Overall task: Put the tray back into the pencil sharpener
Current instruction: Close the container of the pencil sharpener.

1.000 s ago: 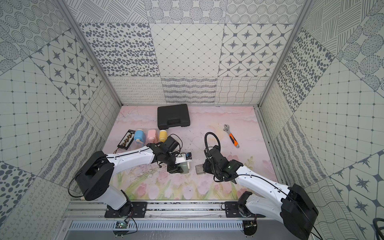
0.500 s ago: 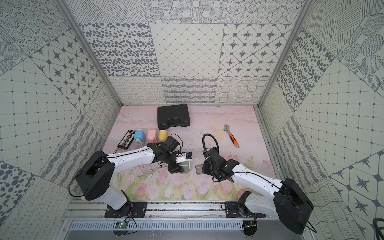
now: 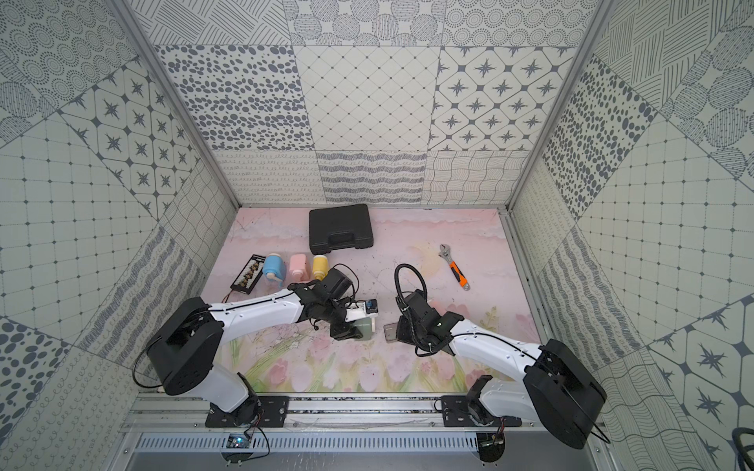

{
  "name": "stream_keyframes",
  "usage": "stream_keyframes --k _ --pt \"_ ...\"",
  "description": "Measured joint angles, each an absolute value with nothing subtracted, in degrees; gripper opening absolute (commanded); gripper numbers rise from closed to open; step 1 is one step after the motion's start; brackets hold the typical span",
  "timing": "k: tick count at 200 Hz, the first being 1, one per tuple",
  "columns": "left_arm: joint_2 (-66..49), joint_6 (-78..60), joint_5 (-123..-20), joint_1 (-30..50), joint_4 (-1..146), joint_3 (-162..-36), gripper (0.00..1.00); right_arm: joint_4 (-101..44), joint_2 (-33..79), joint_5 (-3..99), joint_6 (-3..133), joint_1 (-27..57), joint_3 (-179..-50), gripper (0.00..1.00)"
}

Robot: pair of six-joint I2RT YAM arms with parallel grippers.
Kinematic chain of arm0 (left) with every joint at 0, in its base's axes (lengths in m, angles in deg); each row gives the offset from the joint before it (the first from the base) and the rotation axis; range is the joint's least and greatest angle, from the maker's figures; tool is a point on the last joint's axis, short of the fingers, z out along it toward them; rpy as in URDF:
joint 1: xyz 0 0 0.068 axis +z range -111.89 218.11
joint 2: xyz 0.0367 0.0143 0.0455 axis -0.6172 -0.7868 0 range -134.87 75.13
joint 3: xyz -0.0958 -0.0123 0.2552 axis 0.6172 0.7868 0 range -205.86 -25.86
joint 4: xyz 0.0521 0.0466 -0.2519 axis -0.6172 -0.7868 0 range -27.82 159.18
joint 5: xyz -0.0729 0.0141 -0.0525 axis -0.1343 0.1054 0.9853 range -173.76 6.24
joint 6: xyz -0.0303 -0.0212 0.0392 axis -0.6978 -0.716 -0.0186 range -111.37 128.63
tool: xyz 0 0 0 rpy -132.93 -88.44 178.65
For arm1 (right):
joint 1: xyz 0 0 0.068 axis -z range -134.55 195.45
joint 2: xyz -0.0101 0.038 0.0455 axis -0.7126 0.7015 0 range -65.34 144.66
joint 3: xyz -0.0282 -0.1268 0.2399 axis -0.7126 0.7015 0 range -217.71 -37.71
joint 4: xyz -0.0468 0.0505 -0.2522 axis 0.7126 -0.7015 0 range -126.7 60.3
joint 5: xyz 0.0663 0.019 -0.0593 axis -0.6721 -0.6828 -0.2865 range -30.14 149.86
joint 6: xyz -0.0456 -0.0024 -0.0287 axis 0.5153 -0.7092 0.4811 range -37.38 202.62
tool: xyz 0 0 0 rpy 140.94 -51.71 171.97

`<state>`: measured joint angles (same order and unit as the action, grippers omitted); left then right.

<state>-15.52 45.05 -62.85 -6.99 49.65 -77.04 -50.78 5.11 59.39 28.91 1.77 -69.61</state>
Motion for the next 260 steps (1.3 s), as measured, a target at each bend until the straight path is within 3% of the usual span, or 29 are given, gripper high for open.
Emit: stream_keyframes --k 81,260 --pt "-15.44 44.97 -63.16 -9.13 53.52 -75.66 0.6 -47.0 7.61 56.83 29.74 3.36 -69.59 0.25" --pt "-15.5 44.59 -63.29 -10.2 55.88 -74.9 0.62 -38.85 11.93 53.66 23.79 1.57 -69.5 0.21"
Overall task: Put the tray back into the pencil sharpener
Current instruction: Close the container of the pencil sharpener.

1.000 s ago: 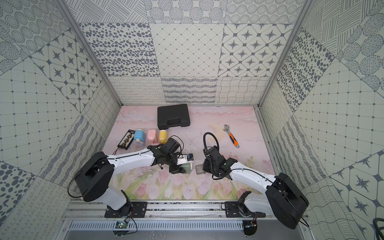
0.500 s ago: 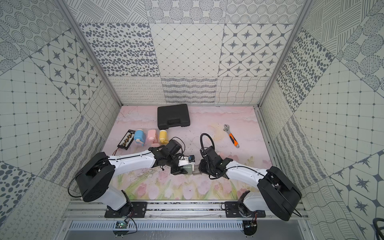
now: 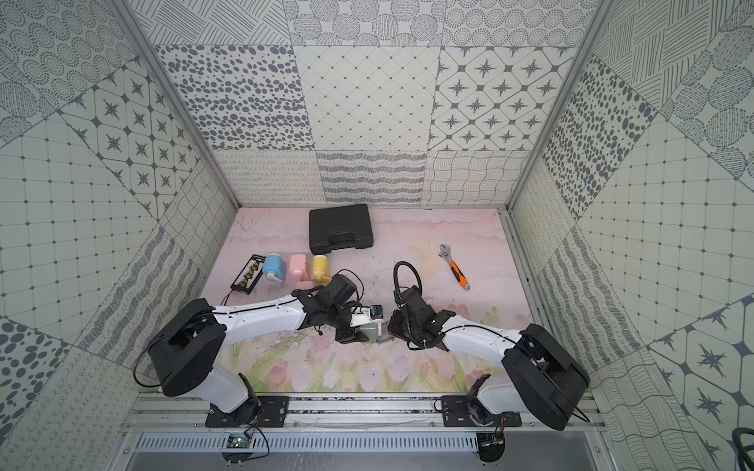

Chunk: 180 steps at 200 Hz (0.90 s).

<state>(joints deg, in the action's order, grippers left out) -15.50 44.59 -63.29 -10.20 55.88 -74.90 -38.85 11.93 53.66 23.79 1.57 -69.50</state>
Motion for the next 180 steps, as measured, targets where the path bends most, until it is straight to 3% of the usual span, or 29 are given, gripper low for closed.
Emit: stream_keyframes --k 114,180 --pt "-15.57 44.77 -63.44 -10.23 55.97 -74.9 0.62 -37.95 13.14 52.33 22.87 1.42 -69.48 0.19" --pt "-15.59 44.81 -63.44 -10.23 55.99 -74.9 0.61 -32.55 12.72 49.86 22.28 1.37 -66.95 0.23"
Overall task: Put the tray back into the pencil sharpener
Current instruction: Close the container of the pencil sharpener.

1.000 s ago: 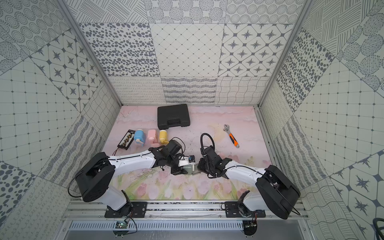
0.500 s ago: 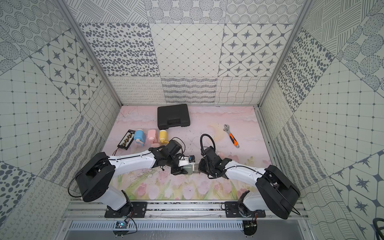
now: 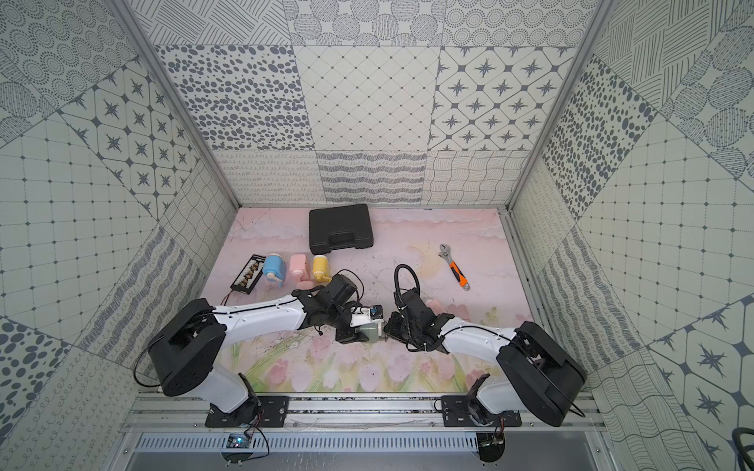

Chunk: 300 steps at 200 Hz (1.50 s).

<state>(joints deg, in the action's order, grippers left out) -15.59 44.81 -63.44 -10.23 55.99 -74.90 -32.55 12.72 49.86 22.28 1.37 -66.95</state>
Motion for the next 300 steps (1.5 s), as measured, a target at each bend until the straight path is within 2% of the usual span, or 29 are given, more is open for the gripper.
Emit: stream_keyframes --k 33,61,116,166,237,271,300 --pt "-15.61 44.83 -63.51 -10.23 56.06 -74.9 0.6 -34.67 7.72 52.52 21.26 1.51 -65.85 0.25" --pt "-15.61 44.86 -63.53 -10.23 56.08 -74.9 0.59 -36.79 5.86 54.55 20.62 2.07 -65.68 0.22" --pt "-15.87 45.03 -63.51 -10.23 56.19 -74.94 0.59 -37.36 11.39 52.89 21.04 2.03 -65.94 0.2" --pt "-15.94 45.14 -63.44 -10.23 56.3 -74.98 0.59 -31.7 16.02 47.3 22.0 1.75 -67.23 0.21" --pt "-15.94 45.18 -63.46 -10.23 56.3 -74.98 0.57 -28.97 17.27 44.87 21.63 1.83 -67.12 0.22" --pt "-15.92 45.21 -63.48 -10.23 56.32 -74.98 0.53 -28.38 16.09 45.42 21.06 1.96 -66.12 0.23" --pt "-15.3 45.18 -64.07 -10.34 56.1 -74.96 0.46 -30.94 9.16 50.36 18.94 1.99 -63.71 0.24"
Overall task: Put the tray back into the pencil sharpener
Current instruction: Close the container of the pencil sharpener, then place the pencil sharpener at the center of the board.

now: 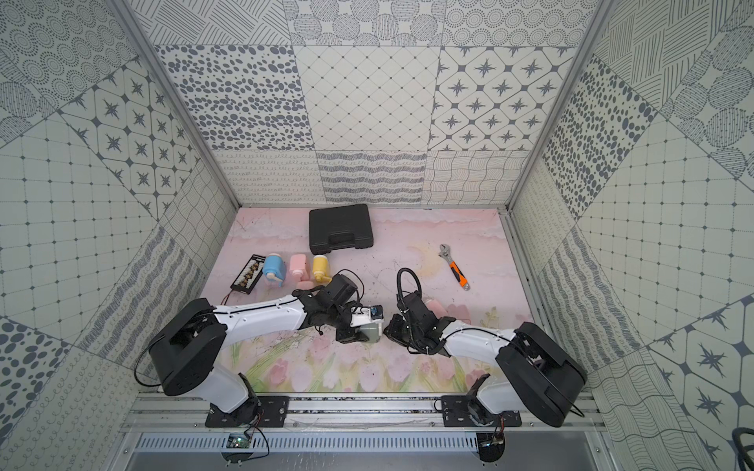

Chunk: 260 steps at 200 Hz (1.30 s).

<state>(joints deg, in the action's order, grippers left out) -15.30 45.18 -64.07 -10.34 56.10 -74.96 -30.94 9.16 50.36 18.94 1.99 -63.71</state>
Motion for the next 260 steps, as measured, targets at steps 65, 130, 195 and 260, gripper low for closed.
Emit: stream_keyframes --k 65,130,195,260 --pt "-5.21 40.94 -66.78 -10.51 56.69 -73.98 0.32 -37.93 -6.56 58.71 20.56 2.1 -63.41 0.25" --pt "5.07 24.86 -75.29 -10.53 59.62 -72.12 0.0 -42.67 -9.88 62.1 22.37 2.1 -63.43 0.25" --pt "3.58 -3.01 -90.26 -10.58 51.95 -73.28 0.0 -43.66 -10.21 64.02 23.79 2.1 -63.69 0.25" --pt "-7.33 -23.38 -102.08 -11.43 40.93 -77.56 0.0 -43.88 -9.73 64.02 24.32 2.1 -64.17 0.26"
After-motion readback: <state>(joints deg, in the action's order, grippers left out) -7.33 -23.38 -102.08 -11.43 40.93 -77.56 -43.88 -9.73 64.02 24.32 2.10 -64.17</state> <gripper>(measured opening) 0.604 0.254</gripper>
